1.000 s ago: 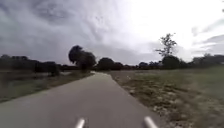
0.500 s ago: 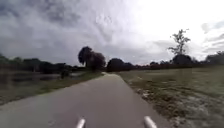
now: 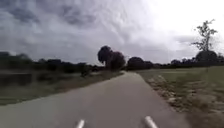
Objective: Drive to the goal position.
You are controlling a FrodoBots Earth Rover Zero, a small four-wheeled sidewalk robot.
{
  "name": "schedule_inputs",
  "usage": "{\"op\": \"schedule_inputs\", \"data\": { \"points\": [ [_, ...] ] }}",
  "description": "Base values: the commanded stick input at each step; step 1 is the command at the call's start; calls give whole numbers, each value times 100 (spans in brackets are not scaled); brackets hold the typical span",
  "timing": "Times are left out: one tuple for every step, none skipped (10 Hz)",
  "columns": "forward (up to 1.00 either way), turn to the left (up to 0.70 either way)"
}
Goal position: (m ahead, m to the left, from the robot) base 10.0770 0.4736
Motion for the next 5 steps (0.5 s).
{"op": "schedule_inputs", "data": {
  "points": [
    [69,3],
    [69,3],
    [69,3],
    [69,3],
    [69,3]
  ]
}}
